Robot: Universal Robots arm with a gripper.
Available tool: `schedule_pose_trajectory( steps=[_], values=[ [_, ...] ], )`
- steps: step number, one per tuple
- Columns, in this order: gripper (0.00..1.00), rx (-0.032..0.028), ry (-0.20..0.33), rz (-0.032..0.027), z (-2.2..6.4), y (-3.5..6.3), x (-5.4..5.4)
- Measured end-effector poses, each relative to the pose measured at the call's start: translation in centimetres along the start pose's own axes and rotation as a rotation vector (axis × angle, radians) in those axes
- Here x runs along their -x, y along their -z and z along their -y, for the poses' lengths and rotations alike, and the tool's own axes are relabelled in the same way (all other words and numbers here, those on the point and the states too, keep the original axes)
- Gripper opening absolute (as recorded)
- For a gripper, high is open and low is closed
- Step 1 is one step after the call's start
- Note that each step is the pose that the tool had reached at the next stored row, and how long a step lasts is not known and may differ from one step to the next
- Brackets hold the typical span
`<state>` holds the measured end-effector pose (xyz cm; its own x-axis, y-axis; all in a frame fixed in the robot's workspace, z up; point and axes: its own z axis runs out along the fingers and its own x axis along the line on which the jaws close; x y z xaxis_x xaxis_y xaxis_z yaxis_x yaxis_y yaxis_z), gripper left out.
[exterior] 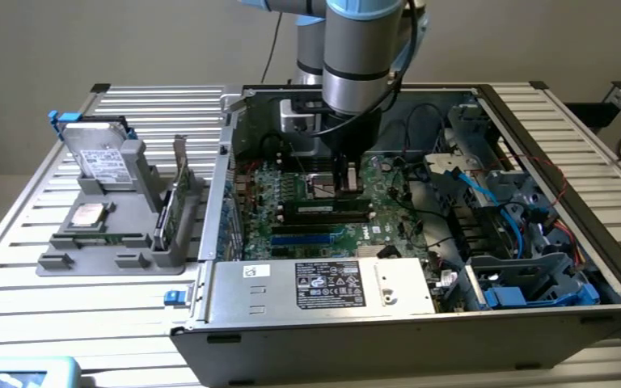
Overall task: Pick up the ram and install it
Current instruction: 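Insert the ram into the slot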
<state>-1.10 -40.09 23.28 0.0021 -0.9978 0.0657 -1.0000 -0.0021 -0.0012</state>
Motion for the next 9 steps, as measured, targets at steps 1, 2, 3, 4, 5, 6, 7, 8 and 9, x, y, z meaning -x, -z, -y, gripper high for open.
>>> schedule_pose_trajectory(
  steps=[1,2,3,4,5,6,7,8,9],
  values=[
    [0.14,-0.0002,0.0,-0.001,0.0,-0.01,0.02],
    [0.14,-0.0006,-0.001,-0.0017,-0.01,-0.02,0.09],
    [0.14,-0.001,-0.001,-0.0021,-0.01,-0.04,0.16],
    [0.14,-0.0015,-0.001,-0.0029,0.0,-0.05,0.2],
    [0.14,-0.0023,-0.001,-0.0041,0.0,-0.06,0.2],
    [0.14,-0.0031,-0.001,-0.0052,0.0,-0.08,0.2],
    [0.14,-0.0037,-0.001,-0.0063,0.0,-0.1,0.2],
    [0.14,-0.0042,-0.002,-0.0074,0.0,-0.11,0.2],
    [0.14,-0.0044,-0.002,-0.0083,-0.01,-0.12,0.2]
  ],
)
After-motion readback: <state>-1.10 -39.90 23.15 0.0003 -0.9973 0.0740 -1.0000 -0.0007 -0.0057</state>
